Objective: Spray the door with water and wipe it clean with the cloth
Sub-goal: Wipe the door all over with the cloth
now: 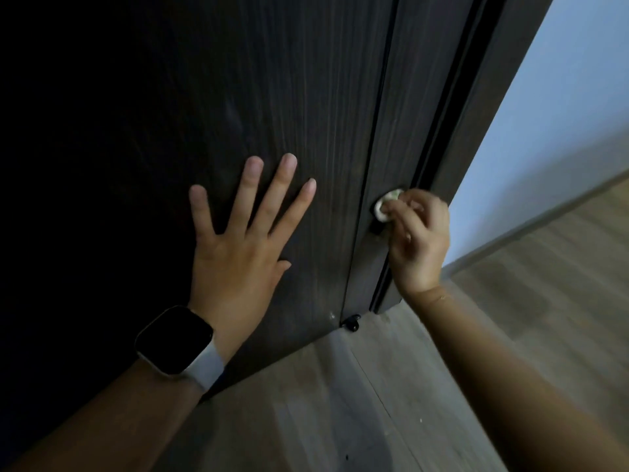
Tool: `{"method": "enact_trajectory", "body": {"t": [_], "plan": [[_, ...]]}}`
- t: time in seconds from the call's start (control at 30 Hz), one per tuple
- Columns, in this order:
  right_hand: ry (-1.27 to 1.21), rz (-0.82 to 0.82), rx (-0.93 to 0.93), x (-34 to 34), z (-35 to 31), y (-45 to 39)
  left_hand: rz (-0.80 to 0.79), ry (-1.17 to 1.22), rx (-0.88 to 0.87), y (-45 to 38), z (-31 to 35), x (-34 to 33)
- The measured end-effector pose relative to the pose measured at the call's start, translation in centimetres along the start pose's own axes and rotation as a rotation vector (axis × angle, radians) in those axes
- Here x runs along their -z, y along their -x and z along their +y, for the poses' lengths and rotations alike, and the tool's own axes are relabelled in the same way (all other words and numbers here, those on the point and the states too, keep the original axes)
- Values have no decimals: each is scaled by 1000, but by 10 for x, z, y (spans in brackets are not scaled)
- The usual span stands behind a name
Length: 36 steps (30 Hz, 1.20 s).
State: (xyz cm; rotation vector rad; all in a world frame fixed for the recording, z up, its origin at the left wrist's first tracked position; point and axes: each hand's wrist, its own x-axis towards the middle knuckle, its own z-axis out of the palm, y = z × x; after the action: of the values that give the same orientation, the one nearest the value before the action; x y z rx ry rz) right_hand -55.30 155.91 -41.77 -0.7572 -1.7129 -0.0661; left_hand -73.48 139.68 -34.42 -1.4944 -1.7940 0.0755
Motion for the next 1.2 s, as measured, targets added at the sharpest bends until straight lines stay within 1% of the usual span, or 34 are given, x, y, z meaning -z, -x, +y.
{"method": "enact_trajectory", "body": {"t": [0.03,0.1,0.17,0.23,0.27,0.4,0.47,0.5,0.53,0.6,0.7,0.8,0.87,0.9,1.0,1.03,1.07,1.1,1.2], "plan": [[9,-56,-34,-4,8,23,2,-1,-5,0,0,0],[60,-226,-105,-11,25,74,-2,-18,-4,-1,3,2],[69,-371,-218,-19,36,118,-6,-33,5,0,4,3],[65,-422,-367,-29,42,146,-25,-17,-4,-1,4,5],[72,-443,-412,-34,44,158,-35,-8,-9,-1,4,6],[86,-573,-489,-44,48,183,-35,-10,0,-2,4,9],[75,-567,-521,-42,46,182,-41,-16,-10,-2,4,9],[63,-539,-517,-40,42,179,-37,-10,-13,-1,4,9],[42,-485,-503,-37,37,172,-31,-5,-12,0,4,8],[-32,-323,-462,-29,27,147,-23,-3,-12,0,4,8],[-118,-106,-417,-16,11,91,-14,16,-16,0,3,9],[-121,-14,-395,-17,4,68,-32,38,-11,-1,3,11],[-121,-21,-448,-24,4,85,-24,10,-7,1,4,11],[-133,-34,-516,-29,4,97,-20,-3,-7,1,4,11],[-142,-84,-852,-38,7,126,-30,54,-25,0,2,14],[-156,-115,-945,-38,5,129,-31,80,-23,-1,1,15],[-169,-156,-1000,-36,1,131,-34,103,-22,-1,0,17],[-178,-192,-1014,-33,-5,131,-36,130,-22,0,-1,19],[-230,-236,-947,-12,-32,130,-17,212,-31,6,-7,25]]}}
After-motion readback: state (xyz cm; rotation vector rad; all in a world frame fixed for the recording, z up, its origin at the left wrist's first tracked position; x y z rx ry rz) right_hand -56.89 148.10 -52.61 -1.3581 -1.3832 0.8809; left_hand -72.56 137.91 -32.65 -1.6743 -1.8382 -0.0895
